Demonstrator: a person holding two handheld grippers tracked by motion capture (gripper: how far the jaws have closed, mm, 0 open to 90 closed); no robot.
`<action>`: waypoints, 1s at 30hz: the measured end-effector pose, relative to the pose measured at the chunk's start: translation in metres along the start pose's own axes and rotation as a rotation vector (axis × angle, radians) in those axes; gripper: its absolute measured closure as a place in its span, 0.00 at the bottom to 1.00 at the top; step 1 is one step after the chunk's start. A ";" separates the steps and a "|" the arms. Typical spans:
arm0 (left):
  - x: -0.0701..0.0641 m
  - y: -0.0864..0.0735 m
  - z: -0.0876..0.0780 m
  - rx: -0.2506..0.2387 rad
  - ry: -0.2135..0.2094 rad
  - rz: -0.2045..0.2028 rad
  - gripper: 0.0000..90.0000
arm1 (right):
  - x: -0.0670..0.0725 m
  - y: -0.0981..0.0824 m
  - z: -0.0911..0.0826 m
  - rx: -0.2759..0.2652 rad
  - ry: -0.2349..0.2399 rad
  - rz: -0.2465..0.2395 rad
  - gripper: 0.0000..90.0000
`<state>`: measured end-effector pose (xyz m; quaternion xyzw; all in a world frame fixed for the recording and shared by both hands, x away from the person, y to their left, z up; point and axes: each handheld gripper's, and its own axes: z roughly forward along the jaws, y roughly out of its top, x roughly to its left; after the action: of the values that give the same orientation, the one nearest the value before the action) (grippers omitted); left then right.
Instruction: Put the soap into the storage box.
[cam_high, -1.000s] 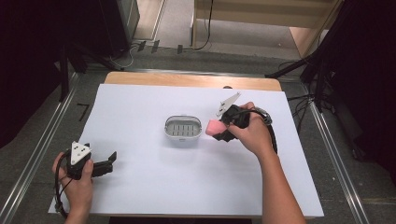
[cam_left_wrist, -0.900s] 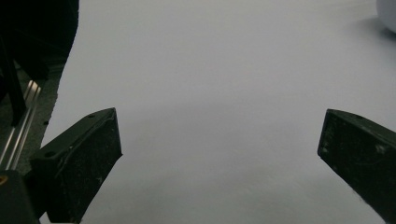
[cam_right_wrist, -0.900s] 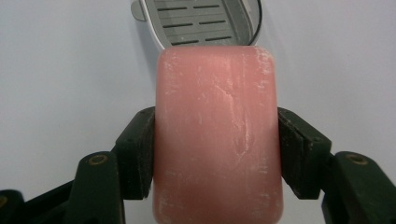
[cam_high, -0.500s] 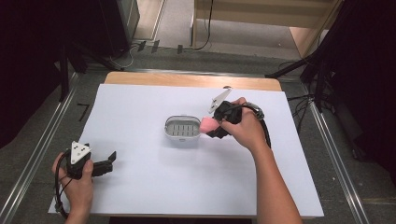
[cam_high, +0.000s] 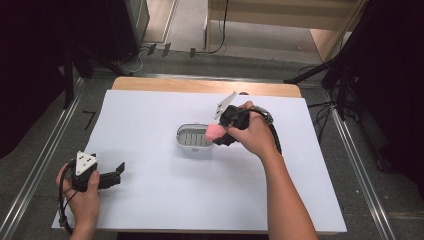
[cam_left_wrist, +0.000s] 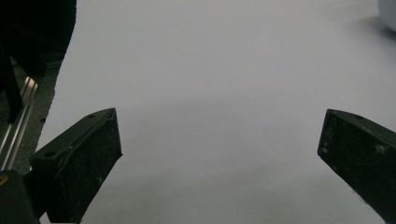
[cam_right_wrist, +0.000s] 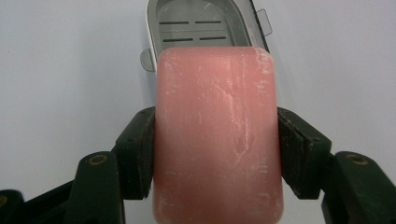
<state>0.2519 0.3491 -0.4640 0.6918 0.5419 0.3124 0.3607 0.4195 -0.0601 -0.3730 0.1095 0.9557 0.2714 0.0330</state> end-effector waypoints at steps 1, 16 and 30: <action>0.000 0.000 0.000 0.000 0.000 0.000 0.00 | 0.000 0.001 0.001 0.000 0.000 -0.003 0.43; 0.000 0.001 0.002 0.020 -0.006 0.005 0.00 | 0.000 0.023 0.017 -0.001 0.033 -0.031 0.43; 0.000 0.001 0.002 0.015 -0.018 0.007 0.00 | -0.001 0.042 0.034 0.024 0.061 -0.059 0.43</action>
<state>0.2538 0.3491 -0.4642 0.6991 0.5386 0.3035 0.3593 0.4329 -0.0081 -0.3793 0.0736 0.9622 0.2620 0.0107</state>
